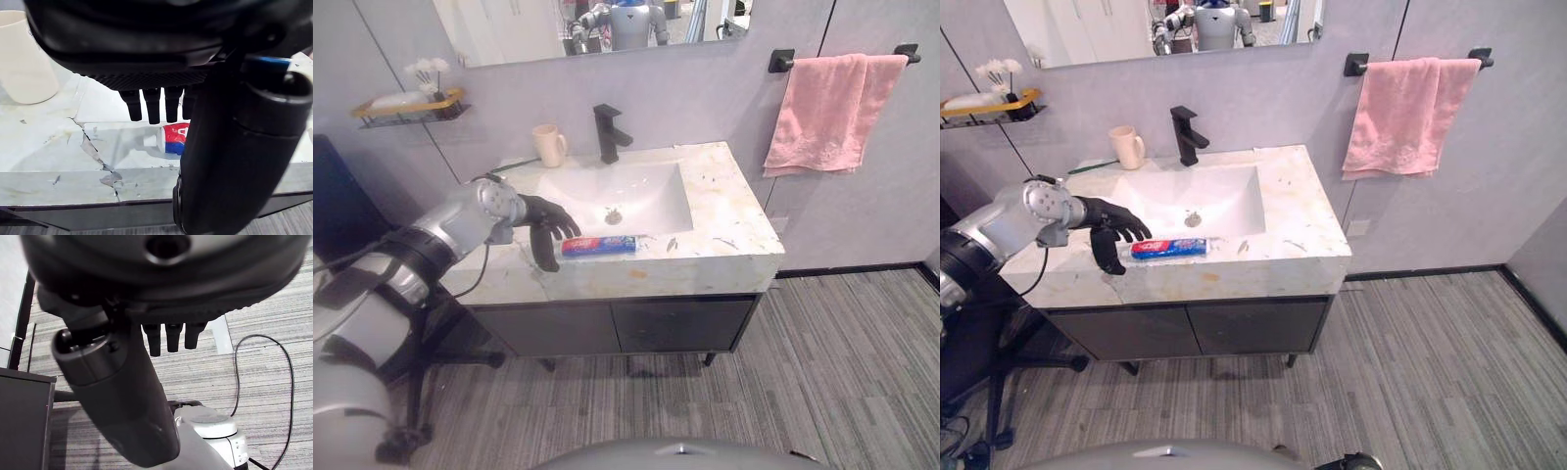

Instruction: Organize the bathroom.

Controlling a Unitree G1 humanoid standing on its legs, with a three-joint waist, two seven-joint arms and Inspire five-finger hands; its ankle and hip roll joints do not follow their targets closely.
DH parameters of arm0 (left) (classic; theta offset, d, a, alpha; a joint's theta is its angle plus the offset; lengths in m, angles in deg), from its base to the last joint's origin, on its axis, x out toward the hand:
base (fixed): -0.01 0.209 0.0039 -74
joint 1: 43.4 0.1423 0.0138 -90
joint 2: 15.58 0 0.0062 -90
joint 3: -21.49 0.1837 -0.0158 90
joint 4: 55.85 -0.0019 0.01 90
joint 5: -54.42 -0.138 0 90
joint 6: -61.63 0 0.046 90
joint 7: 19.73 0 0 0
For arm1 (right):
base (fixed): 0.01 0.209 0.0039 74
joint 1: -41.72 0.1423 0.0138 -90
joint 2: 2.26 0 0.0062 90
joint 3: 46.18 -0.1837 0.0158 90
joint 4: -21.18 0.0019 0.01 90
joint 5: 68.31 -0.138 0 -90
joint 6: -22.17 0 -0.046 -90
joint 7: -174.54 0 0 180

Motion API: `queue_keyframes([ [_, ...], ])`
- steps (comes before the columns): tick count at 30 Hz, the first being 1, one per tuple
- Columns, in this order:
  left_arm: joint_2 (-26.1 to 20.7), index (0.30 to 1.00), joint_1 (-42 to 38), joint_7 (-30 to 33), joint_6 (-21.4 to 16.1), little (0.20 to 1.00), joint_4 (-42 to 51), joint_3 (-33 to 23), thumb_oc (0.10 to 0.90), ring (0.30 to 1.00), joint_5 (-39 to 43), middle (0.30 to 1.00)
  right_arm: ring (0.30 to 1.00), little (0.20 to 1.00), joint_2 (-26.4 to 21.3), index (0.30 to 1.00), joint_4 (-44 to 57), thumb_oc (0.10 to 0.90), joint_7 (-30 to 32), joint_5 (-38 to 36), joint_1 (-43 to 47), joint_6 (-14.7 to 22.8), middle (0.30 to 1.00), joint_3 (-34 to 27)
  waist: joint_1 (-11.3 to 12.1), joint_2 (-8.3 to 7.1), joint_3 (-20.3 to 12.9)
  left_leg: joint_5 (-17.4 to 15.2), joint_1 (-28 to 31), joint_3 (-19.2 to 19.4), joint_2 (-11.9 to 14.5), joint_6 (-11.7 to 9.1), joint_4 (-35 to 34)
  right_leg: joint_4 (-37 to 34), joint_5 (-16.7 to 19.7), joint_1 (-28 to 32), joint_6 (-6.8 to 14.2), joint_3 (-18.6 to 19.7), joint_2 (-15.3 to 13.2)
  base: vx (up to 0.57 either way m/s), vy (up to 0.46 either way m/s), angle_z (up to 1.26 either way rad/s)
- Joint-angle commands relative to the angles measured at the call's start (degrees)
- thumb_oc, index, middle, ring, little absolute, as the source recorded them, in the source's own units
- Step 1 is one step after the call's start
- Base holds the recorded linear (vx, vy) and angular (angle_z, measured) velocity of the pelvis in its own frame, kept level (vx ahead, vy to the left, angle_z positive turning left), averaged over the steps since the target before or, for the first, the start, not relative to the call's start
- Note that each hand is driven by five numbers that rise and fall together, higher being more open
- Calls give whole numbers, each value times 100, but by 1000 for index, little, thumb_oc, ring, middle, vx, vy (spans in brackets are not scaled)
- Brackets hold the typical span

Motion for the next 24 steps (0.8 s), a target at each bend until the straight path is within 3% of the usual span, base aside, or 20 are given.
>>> queue_keyframes([
  [1,-422,900,-1169,364,-36,900,-293,-437,800,900,-238,900,900,900,-309,900,-183,800,106,-133,199,147,900,173,-67,77,23,-250,134,-284,-37,203,23,-7,-128,253,125,319,118,0,0,0],
  [15,-115,900,-908,767,-15,900,-274,-539,800,900,-760,900,900,900,-281,900,-185,800,92,-189,177,180,900,200,-114,63,48,-258,136,-246,-31,215,23,0,-136,239,104,335,130,0,0,0],
  [24,192,900,-395,1275,310,900,-114,-869,800,900,-1034,900,900,900,-231,900,-142,800,132,-188,153,167,900,212,-121,28,87,-268,150,-256,-27,228,23,6,-145,237,80,383,145,-5,1,-1],
])
